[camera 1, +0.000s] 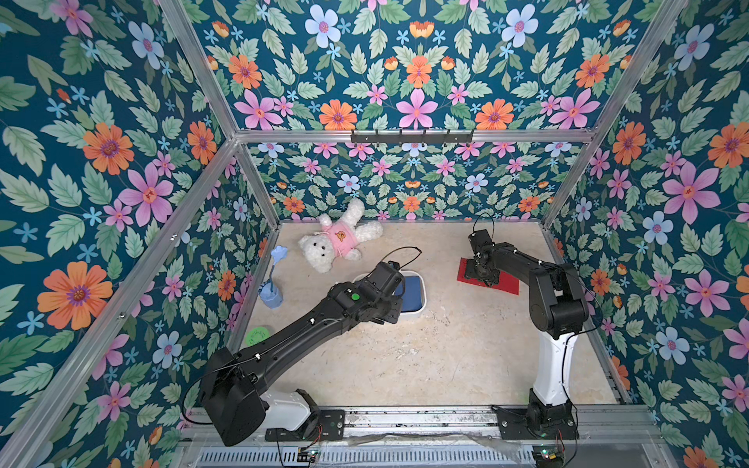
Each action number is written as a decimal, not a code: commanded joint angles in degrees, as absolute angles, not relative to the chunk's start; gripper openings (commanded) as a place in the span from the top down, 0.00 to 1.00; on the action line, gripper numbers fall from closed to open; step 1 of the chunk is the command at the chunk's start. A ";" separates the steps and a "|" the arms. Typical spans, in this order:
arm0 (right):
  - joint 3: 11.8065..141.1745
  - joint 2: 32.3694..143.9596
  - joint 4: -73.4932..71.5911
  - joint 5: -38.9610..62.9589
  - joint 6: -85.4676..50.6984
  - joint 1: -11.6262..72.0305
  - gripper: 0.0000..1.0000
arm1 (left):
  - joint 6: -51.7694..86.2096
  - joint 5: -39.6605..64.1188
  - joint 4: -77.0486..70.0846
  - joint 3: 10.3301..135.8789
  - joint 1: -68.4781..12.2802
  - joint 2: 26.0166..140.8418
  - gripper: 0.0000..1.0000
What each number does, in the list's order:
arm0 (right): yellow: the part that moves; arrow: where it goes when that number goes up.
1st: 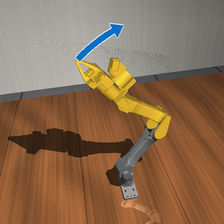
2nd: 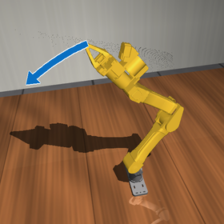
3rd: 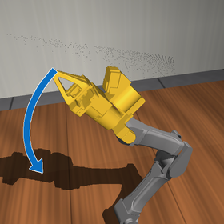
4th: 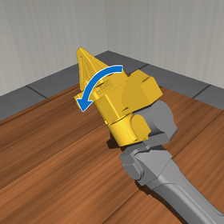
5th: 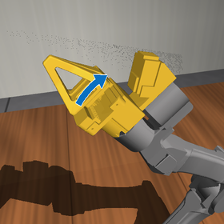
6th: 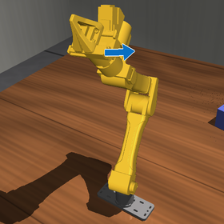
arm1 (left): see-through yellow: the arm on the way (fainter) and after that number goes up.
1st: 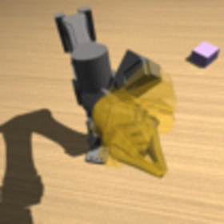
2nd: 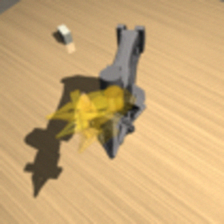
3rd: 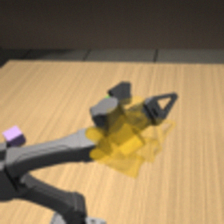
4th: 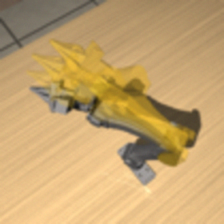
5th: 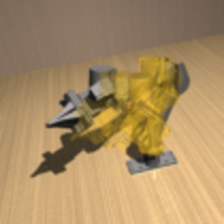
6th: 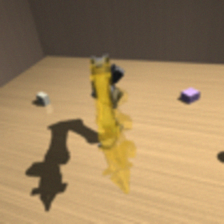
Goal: Put the sealed envelopes into the storage box
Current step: Move the envelope to the center of the board.
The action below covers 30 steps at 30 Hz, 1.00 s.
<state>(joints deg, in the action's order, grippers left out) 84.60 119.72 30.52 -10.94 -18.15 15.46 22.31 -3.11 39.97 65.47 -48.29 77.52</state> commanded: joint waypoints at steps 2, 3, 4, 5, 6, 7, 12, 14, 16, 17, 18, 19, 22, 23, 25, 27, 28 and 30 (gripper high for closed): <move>81.27 119.74 32.03 -7.81 -16.70 16.81 0.30 | 25.47 -4.99 39.30 64.65 -49.72 76.82 0.64; 79.99 119.31 31.69 -7.21 -16.67 17.30 0.31 | 25.94 -5.30 39.07 64.45 -49.98 76.51 0.64; 78.68 118.63 31.41 -6.39 -16.70 17.66 0.32 | 26.33 -5.52 38.75 64.06 -50.16 76.18 0.64; 77.22 117.84 31.05 -5.51 -16.90 18.11 0.33 | 26.60 -5.54 38.34 63.71 -50.19 75.89 0.64; 75.13 116.72 30.53 -4.62 -17.34 18.60 0.34 | 26.96 -5.58 37.92 63.23 -50.19 75.73 0.64; 72.83 115.42 29.58 -3.51 -17.95 19.16 0.36 | 27.30 -5.75 37.52 62.83 -50.19 75.60 0.64; 61.22 108.68 26.37 -0.07 -21.65 24.56 0.37 | 29.26 -4.83 35.17 61.12 -50.19 76.20 0.64; 56.78 105.61 25.74 0.49 -24.19 27.14 0.37 | 30.50 -3.74 33.05 60.07 -50.19 76.12 0.64; 52.03 101.46 24.53 1.14 -27.06 30.65 0.37 | 31.65 -1.38 30.57 59.22 -50.27 76.29 0.64; 50.22 99.65 24.20 1.23 -28.12 32.36 0.36 | 31.96 -0.18 29.53 58.99 -50.40 76.46 0.64; 48.18 97.74 24.02 1.15 -29.44 34.36 0.36 | 32.15 0.42 28.79 58.93 -50.72 76.74 0.64; 46.49 95.96 24.06 1.14 -30.72 36.62 0.36 | 32.36 0.46 28.49 59.06 -51.20 76.91 0.64; 42.73 90.04 24.43 0.80 -35.29 41.97 0.36 | 33.15 0.38 28.02 59.12 -52.48 77.28 0.64; 41.92 88.65 24.19 1.11 -36.56 43.16 0.36 | 33.45 0.56 27.59 58.79 -52.84 77.24 0.65; 40.69 85.79 23.26 1.98 -38.56 44.91 0.36 | 34.45 0.97 26.54 57.66 -53.62 77.01 0.65; 40.25 83.71 22.30 2.58 -39.21 45.18 0.36 | 35.57 0.99 25.64 56.35 -54.42 76.92 0.65; 40.38 82.83 22.23 2.70 -39.58 45.18 0.36 | 36.33 0.97 25.28 55.72 -54.86 76.93 0.65; 41.23 81.18 22.88 2.22 -39.66 45.09 0.34 | 38.41 0.79 24.60 54.38 -55.81 76.57 0.65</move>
<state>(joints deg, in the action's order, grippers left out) 40.56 82.85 20.62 0.67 -36.84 44.95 35.05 0.38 26.81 55.37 -54.96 76.99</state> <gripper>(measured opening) 0.653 0.349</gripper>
